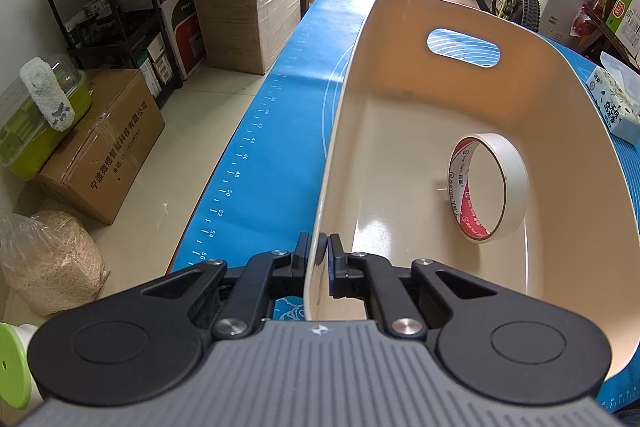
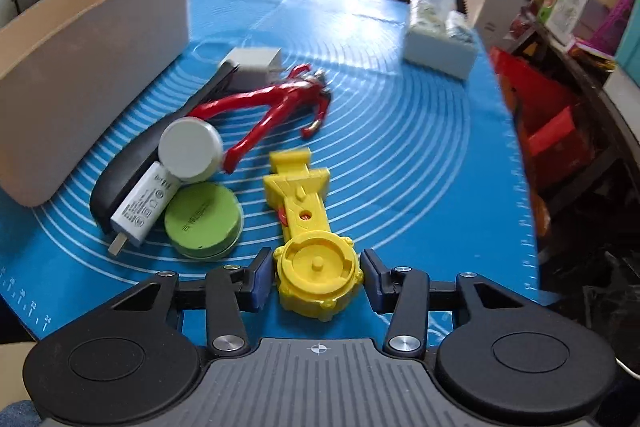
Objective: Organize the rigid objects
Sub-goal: 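Move the right tool back to the objects and grasp the yellow toy part, then carry the yellow toy part into the bin with the right tool and release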
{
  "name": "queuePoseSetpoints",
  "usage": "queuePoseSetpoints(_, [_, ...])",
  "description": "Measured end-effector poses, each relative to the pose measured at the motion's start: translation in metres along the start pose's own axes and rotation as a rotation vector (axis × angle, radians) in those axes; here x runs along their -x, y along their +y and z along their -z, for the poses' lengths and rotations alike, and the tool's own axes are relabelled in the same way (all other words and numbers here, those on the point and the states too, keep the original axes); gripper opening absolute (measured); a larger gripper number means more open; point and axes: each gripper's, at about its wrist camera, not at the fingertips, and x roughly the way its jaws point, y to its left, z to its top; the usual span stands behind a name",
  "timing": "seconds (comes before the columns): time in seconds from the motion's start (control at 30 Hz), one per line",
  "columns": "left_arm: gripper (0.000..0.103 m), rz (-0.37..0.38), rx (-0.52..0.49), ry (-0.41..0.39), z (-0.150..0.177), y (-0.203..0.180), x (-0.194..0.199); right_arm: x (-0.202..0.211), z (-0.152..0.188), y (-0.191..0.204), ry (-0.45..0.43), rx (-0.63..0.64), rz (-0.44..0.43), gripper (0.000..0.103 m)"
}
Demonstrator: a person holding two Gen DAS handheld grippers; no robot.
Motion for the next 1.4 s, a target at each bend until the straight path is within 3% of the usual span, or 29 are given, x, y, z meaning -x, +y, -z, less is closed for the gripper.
queuePoseSetpoints(0.37, [0.01,0.003,0.005,0.001,0.0,0.0,0.0,0.039,-0.004,-0.016,-0.084,-0.014,0.06,0.049])
queuePoseSetpoints(0.63, [0.009,0.01,0.012,0.0,0.0,0.001,0.0,0.067,-0.029,-0.011,-0.169,0.0,0.084,0.049])
queuePoseSetpoints(1.03, [0.009,0.016,0.018,0.001,0.001,0.001,-0.001,0.103,-0.092,0.039,-0.323,0.042,0.036,0.049])
queuePoseSetpoints(1.4, [0.009,0.021,0.024,0.0,0.0,0.001,-0.001,0.093,-0.144,0.119,-0.39,0.088,-0.059,0.049])
